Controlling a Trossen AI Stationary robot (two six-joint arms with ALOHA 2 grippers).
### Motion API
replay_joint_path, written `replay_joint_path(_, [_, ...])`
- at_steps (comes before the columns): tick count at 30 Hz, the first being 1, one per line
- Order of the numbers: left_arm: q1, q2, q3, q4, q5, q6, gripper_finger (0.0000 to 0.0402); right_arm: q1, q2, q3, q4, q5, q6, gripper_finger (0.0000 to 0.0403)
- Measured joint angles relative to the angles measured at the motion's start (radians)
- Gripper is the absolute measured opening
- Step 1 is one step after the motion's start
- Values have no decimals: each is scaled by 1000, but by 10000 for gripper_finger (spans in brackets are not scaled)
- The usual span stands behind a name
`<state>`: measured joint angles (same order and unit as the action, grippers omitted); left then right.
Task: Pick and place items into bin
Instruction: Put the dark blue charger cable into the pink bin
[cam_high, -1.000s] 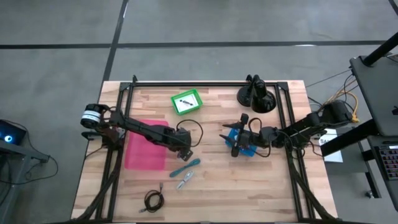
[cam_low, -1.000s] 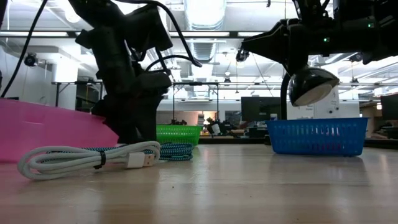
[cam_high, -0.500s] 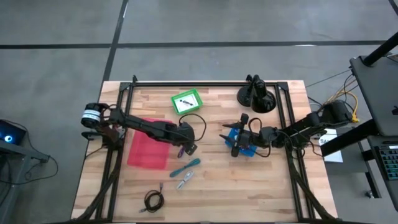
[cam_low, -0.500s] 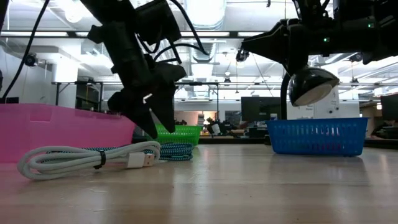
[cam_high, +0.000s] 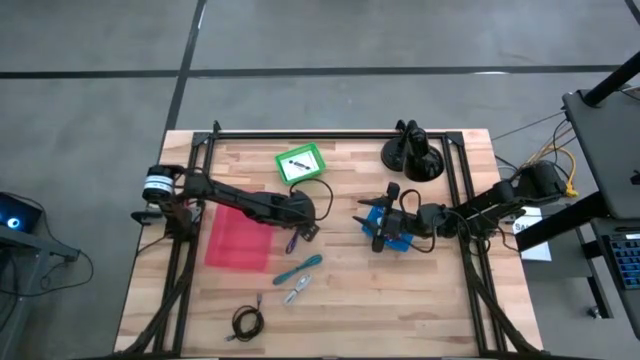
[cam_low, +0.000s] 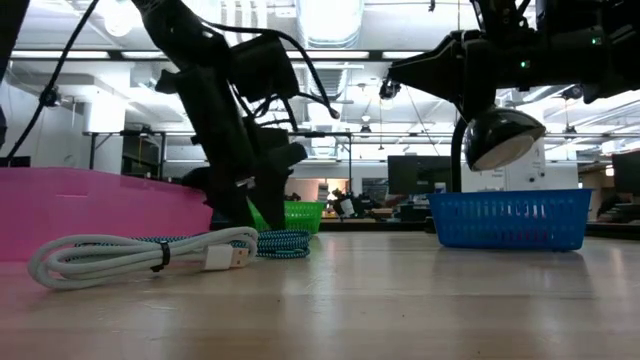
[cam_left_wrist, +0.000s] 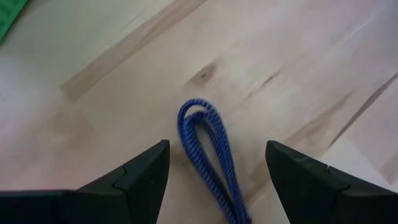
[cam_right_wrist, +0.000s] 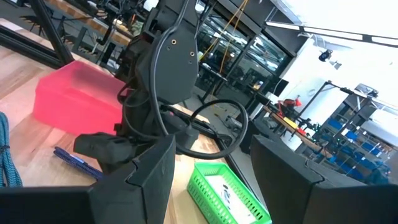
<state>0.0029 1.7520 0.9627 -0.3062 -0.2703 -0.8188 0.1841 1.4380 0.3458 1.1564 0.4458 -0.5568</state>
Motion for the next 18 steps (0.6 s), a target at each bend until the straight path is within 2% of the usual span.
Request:
replay_joint_path(14, [3,12,-1,19,-23,22,247,0,0,-2,0,0,-5,196])
replay_joint_path(18, [3,12,-1,18,-22,23,225,0,0,-2,0,0,-5,196])
